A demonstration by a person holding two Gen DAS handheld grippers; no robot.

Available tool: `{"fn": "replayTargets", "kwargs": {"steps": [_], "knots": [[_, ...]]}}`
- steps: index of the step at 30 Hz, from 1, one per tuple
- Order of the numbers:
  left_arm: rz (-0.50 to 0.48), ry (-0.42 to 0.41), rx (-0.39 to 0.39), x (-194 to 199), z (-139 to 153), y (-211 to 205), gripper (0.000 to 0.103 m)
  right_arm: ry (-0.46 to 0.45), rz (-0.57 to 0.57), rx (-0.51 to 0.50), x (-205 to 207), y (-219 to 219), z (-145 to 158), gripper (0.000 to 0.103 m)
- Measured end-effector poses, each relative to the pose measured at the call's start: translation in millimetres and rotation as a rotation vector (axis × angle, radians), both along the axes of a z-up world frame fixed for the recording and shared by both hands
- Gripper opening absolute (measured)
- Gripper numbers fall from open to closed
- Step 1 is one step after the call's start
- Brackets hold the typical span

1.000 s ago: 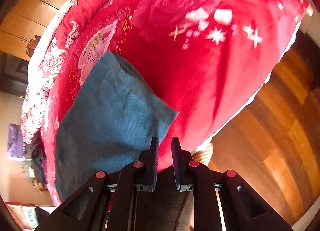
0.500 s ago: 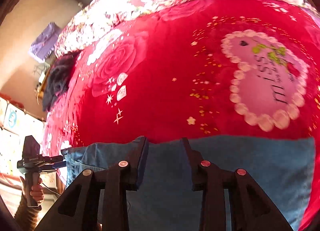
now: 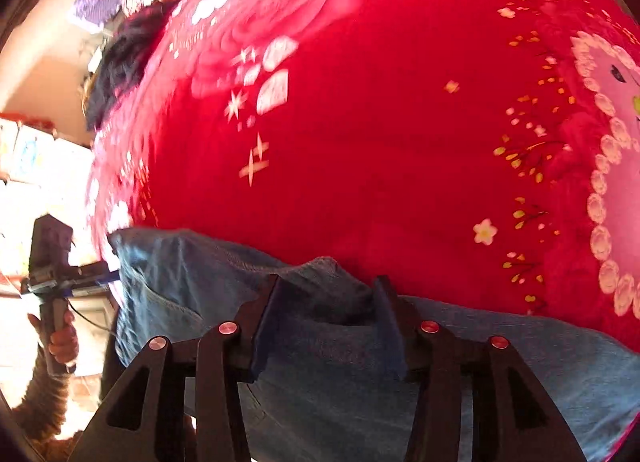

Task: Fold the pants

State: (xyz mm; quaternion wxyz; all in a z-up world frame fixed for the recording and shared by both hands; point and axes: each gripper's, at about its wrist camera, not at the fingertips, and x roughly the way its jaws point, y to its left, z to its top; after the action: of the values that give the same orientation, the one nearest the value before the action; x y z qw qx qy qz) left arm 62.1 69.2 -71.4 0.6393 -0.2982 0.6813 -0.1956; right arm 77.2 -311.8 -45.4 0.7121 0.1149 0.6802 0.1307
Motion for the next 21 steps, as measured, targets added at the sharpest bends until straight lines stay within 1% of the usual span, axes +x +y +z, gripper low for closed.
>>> {"fn": "replayTargets", "kwargs": {"steps": [1,2,3,4,5,6,7,8,9,10,11,12,13,14,16,17,19,20,21], "knots": [[-0.009,-0.021,0.020,-1.1,2.4,-3.2,0.056,-0.028,0.049,-0.054,-2.4,7.4,3.8,0.031],[-0.012,-0.036,0.042,-2.4,3.8,-4.3,0.048,-0.051,0.088,-0.090,-4.9,15.6,7.4,0.020],[-0.015,-0.045,0.070,-3.2,4.2,-4.9,0.030,-0.065,0.096,-0.121,-6.1,18.7,10.5,0.019],[-0.016,-0.047,0.082,-2.6,5.2,-5.5,0.017,-0.081,0.109,-0.164,-6.4,23.1,14.0,0.009],[-0.010,-0.034,0.054,-0.8,5.2,-4.7,0.002,-0.100,0.125,-0.203,-5.0,25.9,19.4,0.005],[0.019,-0.027,0.012,0.6,9.0,-2.4,0.001,-0.129,0.121,-0.224,-2.3,25.9,27.8,0.004],[0.044,-0.049,-0.012,2.2,16.7,-0.1,0.001,-0.184,0.087,-0.229,2.5,20.7,43.2,0.004],[0.047,-0.090,0.006,5.3,24.8,-1.7,0.001,-0.229,0.039,-0.210,7.9,12.5,55.6,0.003],[0.033,-0.134,0.060,8.3,32.1,-5.1,0.001,-0.240,-0.012,-0.181,13.8,2.7,60.6,0.002],[0.010,-0.161,0.111,11.5,33.8,-9.7,0.001,-0.218,-0.048,-0.159,18.7,-4.8,58.2,0.002],[-0.006,-0.159,0.152,14.6,31.0,-13.0,0.001,-0.204,-0.054,-0.163,21.5,-6.7,52.9,0.002],[-0.005,-0.135,0.174,16.4,26.1,-12.1,0.001,-0.196,-0.040,-0.186,22.6,-4.6,46.0,0.002],[0.008,-0.113,0.162,16.9,22.0,-7.9,0.001,-0.180,-0.032,-0.212,23.5,-2.4,36.8,0.002],[0.032,-0.098,0.148,16.2,19.7,-2.0,0.001,-0.163,-0.044,-0.218,23.7,-1.1,28.4,0.002],[0.081,-0.091,0.123,12.4,19.2,12.4,0.001,-0.164,-0.066,-0.223,20.6,0.4,20.2,0.002],[0.085,-0.080,0.100,10.1,18.6,16.9,0.002,-0.167,-0.078,-0.219,18.5,-1.8,17.9,0.002],[0.057,-0.044,0.070,5.2,13.7,15.6,0.007,-0.181,-0.116,-0.202,14.2,-6.9,17.5,0.004],[0.036,-0.033,0.089,2.3,10.3,11.5,0.009,-0.187,-0.134,-0.189,12.5,-8.9,17.8,0.008],[0.007,-0.029,0.123,0.0,7.8,5.7,0.009,-0.195,-0.162,-0.179,8.4,-14.8,22.0,0.008]]}}
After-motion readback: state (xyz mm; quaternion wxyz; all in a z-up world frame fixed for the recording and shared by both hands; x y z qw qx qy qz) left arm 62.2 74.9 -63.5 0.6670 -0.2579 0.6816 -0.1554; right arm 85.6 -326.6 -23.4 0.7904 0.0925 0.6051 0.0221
